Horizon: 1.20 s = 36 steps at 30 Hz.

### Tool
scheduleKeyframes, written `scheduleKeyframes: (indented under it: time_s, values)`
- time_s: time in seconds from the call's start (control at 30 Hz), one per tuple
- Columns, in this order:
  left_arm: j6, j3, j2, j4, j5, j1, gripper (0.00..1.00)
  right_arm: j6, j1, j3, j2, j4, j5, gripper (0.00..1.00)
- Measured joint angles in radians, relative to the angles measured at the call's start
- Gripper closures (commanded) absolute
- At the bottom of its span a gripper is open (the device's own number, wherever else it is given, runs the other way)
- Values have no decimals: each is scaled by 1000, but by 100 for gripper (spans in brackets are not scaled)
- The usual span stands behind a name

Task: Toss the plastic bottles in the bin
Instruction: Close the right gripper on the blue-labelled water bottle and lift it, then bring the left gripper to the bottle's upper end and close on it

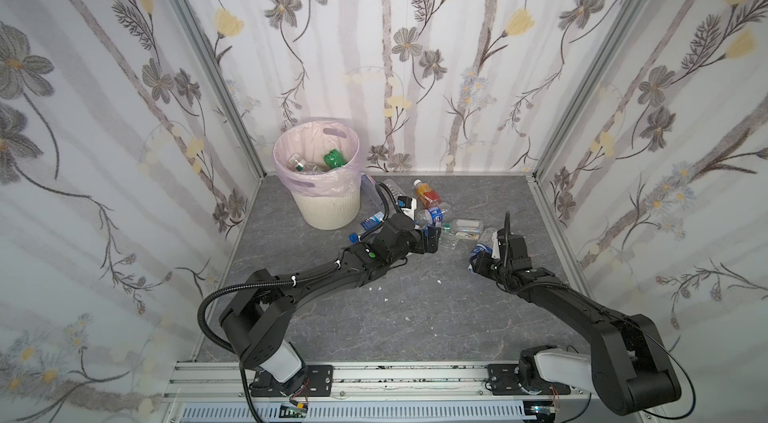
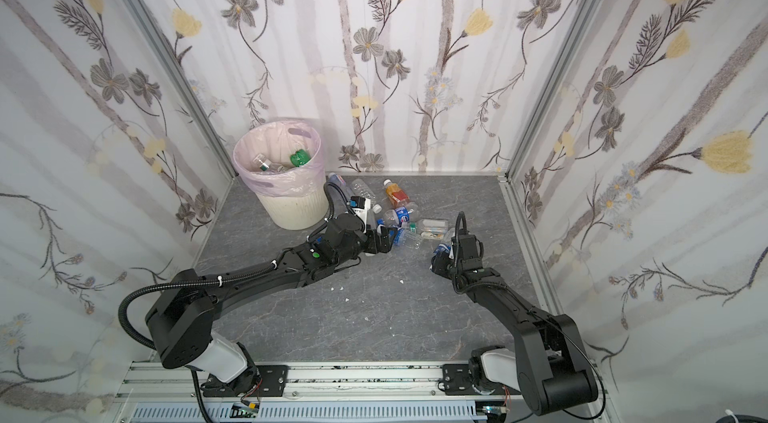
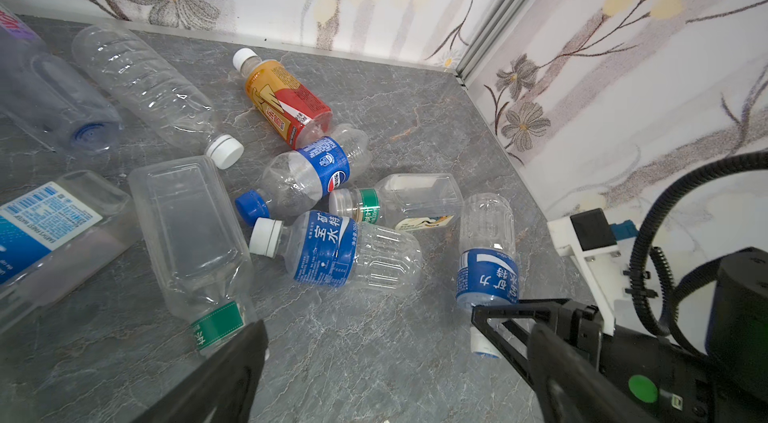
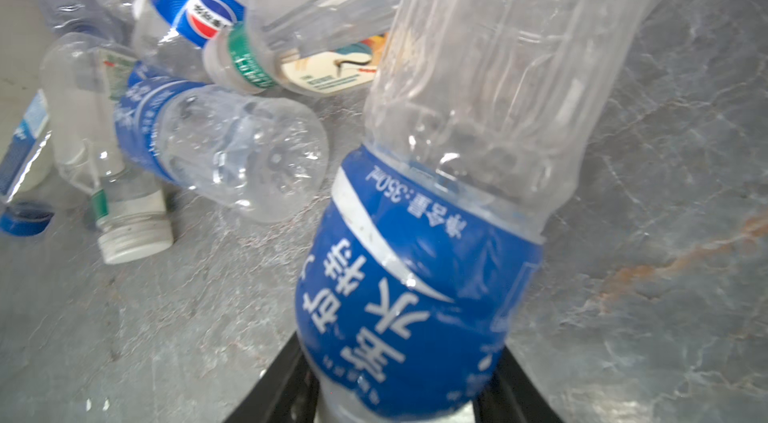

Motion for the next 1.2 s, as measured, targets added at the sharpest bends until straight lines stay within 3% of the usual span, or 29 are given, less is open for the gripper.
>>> scheduleKeyframes:
  time_s: [0.17, 0.4, 0.8, 1.2]
  values:
    - [-22, 54, 0, -52, 42, 48, 0, -18, 34, 2, -96, 11, -31, 51]
    - [-101, 103, 15, -89, 185, 145, 0, -70, 89, 71, -145, 15, -70, 51]
    - [-193, 167, 49, -103, 447, 222, 0, -156, 261, 216, -76, 55, -108, 51]
    - [-201, 171, 46, -108, 541, 234, 2, -176, 348, 309, 8, 76, -125, 51]
